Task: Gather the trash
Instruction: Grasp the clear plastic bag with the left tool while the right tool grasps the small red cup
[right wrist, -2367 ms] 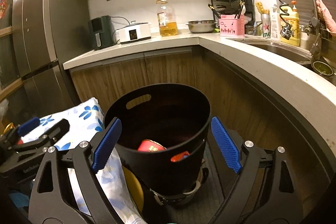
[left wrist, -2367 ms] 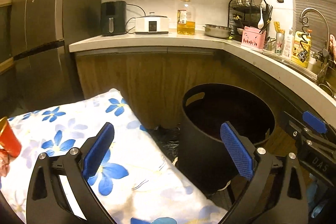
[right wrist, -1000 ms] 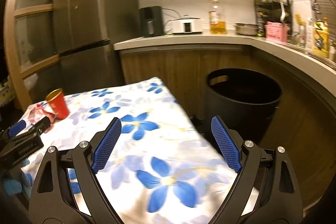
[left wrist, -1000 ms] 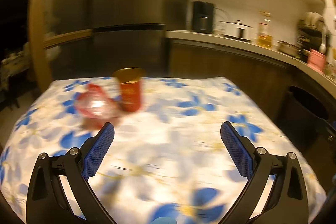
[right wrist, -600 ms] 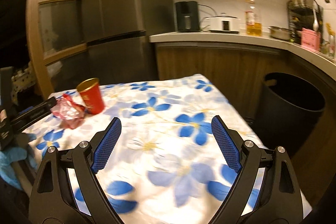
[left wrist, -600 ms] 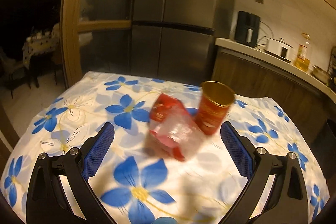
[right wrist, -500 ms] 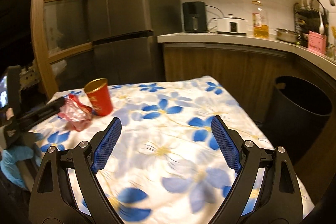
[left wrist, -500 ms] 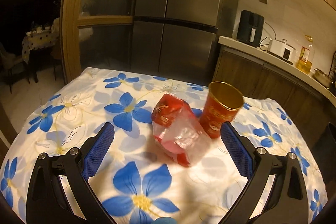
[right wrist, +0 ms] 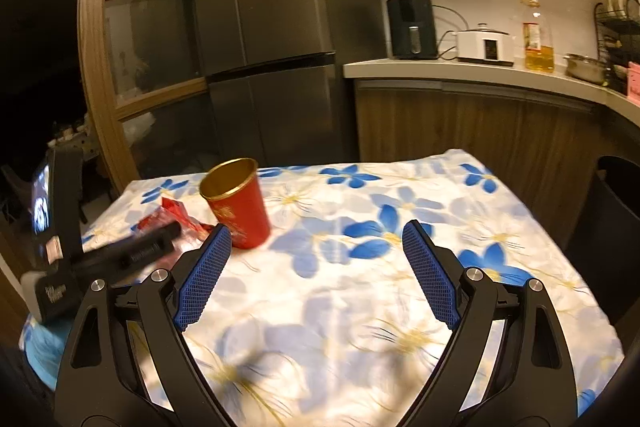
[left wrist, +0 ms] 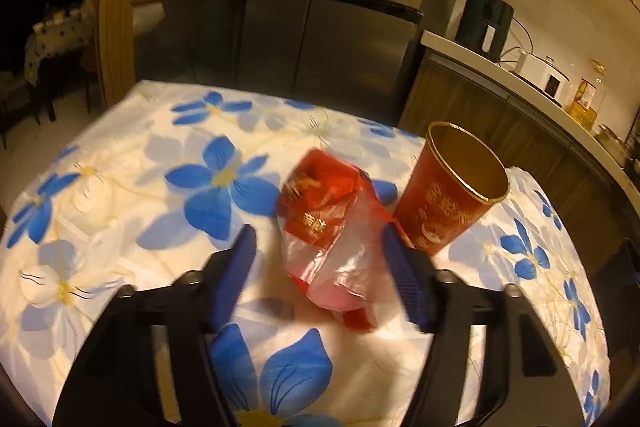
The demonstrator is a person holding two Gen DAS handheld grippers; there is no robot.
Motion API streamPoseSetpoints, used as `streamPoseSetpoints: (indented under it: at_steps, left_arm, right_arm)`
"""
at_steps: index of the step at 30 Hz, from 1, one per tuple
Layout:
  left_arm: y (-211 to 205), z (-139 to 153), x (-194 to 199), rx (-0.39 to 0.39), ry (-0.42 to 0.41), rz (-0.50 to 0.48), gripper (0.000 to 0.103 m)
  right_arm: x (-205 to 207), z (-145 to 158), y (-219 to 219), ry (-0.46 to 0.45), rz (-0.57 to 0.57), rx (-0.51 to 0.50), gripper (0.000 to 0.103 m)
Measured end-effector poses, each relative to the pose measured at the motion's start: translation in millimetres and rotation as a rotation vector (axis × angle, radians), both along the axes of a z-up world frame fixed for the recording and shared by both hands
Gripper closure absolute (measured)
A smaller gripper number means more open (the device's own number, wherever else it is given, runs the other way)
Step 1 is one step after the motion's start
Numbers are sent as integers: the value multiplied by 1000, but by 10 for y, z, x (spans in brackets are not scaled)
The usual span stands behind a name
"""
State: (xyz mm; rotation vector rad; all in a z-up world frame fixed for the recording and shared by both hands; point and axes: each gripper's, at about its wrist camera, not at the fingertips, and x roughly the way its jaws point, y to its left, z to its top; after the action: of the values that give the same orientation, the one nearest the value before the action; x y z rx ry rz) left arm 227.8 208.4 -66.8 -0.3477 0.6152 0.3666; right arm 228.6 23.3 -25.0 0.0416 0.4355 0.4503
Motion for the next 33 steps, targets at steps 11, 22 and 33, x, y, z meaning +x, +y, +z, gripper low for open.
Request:
streamPoseSetpoints:
  at_steps: [11, 22, 33]
  left_arm:
    - [152, 43, -324, -66, -63, 47, 90]
    - [425, 54, -509, -71, -62, 186, 90]
    - [449, -2, -511, -78, -55, 180, 90]
  right_arm:
    - [298, -46, 628, 49, 87, 5, 17]
    - [618, -221, 1213, 85, 77, -40, 17]
    - [861, -330, 1278, 159, 59, -20, 44]
